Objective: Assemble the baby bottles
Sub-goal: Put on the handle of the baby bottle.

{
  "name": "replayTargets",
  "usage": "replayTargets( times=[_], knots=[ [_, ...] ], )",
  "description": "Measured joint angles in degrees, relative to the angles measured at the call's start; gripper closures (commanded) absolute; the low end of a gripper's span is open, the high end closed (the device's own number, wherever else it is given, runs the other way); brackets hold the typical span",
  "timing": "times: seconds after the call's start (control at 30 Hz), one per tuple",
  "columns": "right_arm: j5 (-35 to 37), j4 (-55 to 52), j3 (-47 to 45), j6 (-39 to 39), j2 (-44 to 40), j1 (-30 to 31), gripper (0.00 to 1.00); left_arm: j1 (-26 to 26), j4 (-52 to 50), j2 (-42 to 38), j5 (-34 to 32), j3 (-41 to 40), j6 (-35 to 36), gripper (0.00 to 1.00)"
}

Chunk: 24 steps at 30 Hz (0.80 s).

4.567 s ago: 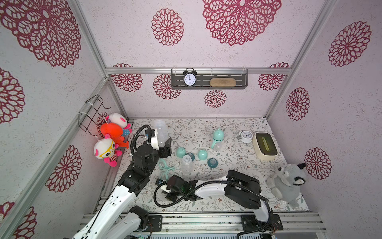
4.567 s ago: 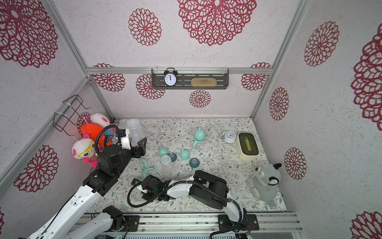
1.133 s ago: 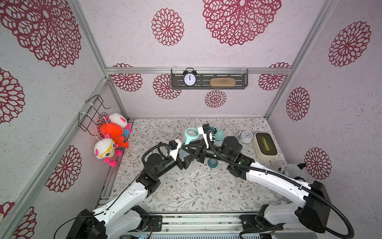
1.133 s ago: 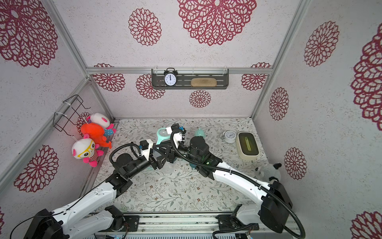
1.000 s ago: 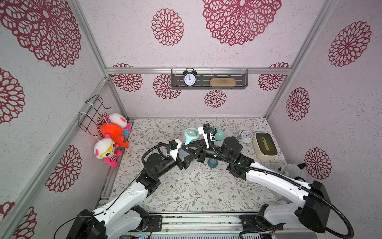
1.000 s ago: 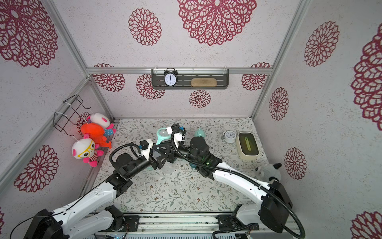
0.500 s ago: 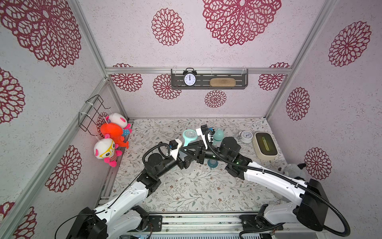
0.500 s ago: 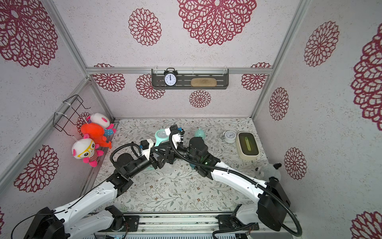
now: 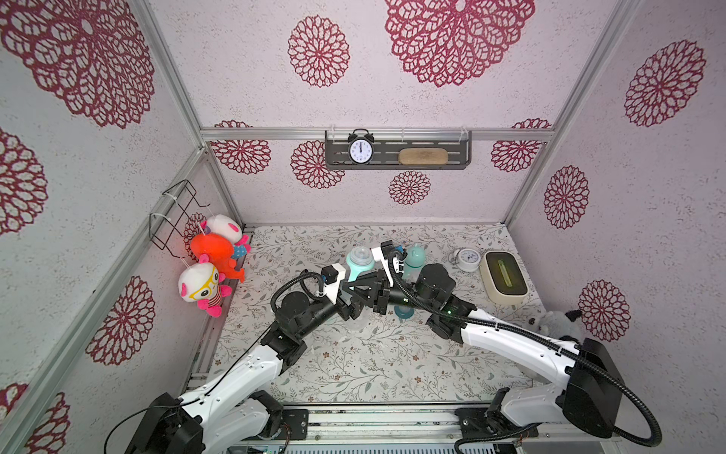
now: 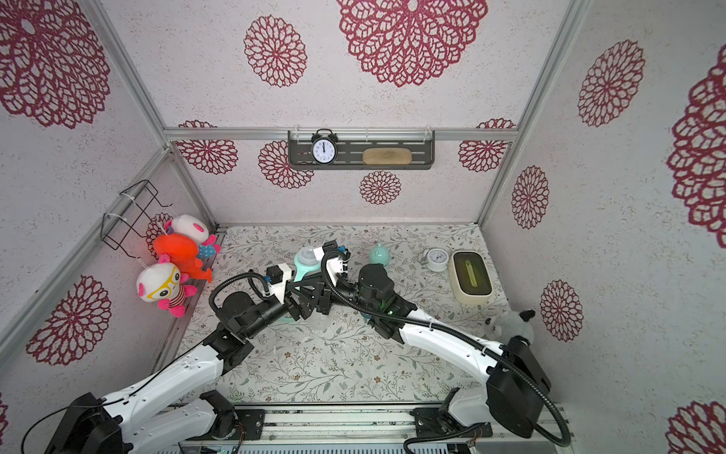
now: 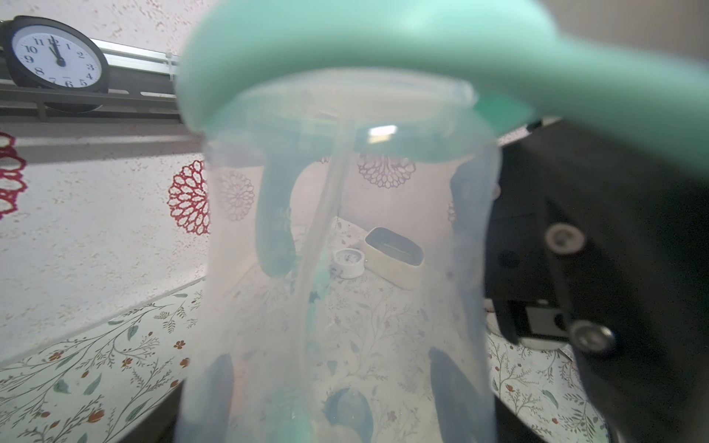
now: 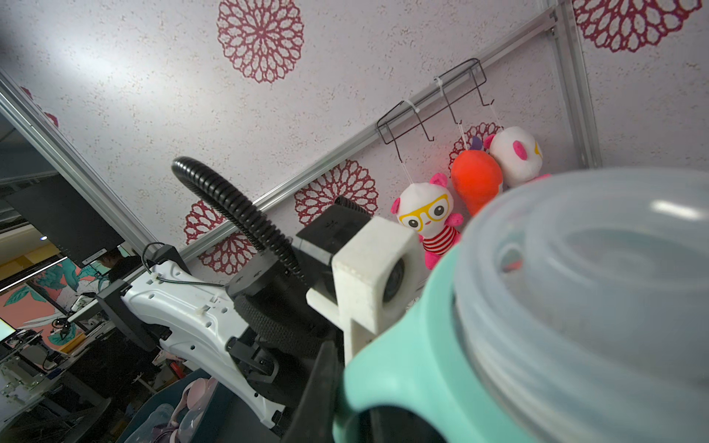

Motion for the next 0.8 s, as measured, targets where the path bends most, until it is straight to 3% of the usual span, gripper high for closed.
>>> replayTargets(
  times=[0.13, 0.3, 0.8],
  knots=[
    [0.2, 0.5, 0.0, 0.0, 0.0, 0.3, 0.82, 0.0, 0.6, 0.0, 0.0, 0.0, 0.0, 1.0],
    [0.5, -0.7, 0.0, -0.3, 0.0, 0.4, 0.6, 0.0, 1.2, -0.1, -0.2, -0.1, -0.1, 1.0],
    [1.5, -7.2, 0.2, -3.0, -1.8, 0.5, 0.3, 0.0, 0.9, -0.4, -2.7, -1.2, 1.0, 1.0]
  ],
)
